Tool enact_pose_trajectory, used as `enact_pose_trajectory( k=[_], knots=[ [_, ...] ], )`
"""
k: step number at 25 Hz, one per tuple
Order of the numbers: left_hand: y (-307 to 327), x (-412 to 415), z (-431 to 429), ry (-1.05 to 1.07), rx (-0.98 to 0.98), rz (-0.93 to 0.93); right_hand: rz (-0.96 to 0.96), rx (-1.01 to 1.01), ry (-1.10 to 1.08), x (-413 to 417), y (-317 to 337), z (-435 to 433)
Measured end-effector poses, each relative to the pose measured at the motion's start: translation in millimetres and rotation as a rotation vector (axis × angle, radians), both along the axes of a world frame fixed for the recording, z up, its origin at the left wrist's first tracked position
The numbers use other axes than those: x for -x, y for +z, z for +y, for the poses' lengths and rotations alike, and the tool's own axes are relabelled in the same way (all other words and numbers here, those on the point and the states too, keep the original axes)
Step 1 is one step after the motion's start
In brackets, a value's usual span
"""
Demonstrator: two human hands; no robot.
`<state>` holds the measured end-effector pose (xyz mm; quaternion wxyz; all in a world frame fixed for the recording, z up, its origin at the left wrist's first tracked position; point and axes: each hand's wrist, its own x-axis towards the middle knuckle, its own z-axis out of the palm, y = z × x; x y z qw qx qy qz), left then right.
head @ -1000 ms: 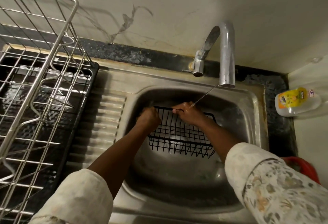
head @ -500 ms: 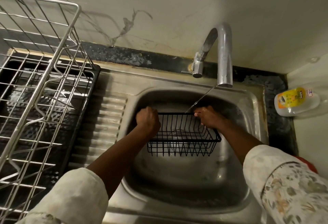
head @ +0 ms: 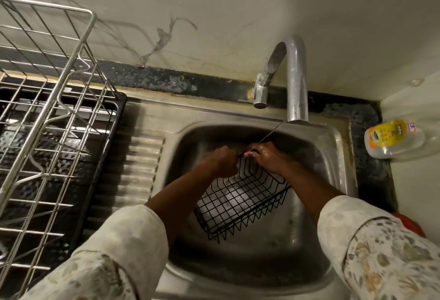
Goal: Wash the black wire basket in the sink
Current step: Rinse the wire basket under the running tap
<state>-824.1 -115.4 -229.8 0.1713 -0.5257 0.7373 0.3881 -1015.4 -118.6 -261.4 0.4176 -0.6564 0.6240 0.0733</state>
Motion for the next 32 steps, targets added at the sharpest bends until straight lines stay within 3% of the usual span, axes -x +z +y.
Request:
enact_pose_trajectory(
  k=[4, 7, 10, 12, 15, 22, 27, 32],
  knots=[
    [3, -11, -1, 0.128, -0.184, 0.027, 0.092, 0.009, 0.083, -21, -3, 4],
    [6, -18, 4, 0.185, -0.182, 0.008, 0.135, 0.055, 0.03, -30, -9, 0],
    [3, -23, 5, 0.236, -0.224, -0.002, 0.003, 0.005, -0.05, -30, -8, 2],
    [-1, -27, 2, 0.194, -0.204, -0.009, -0.092, 0.009, -0.101, -28, -12, 7],
    [-9, -22, 2, 0.164, -0.156, 0.02, -0.082, 0.115, -0.128, -22, -24, 7],
    [-16, 0, 15, 0.137, -0.124, 0.022, -0.113, 0.089, 0.047, -19, -19, 3],
    [-13, -2, 14, 0.262, -0.072, -0.01, -0.091, -0.061, 0.034, 19, -6, 6],
    [-17, 3, 29, 0.415, -0.052, 0.006, -0.093, 0.047, 0.033, -17, -9, 1]
  ],
)
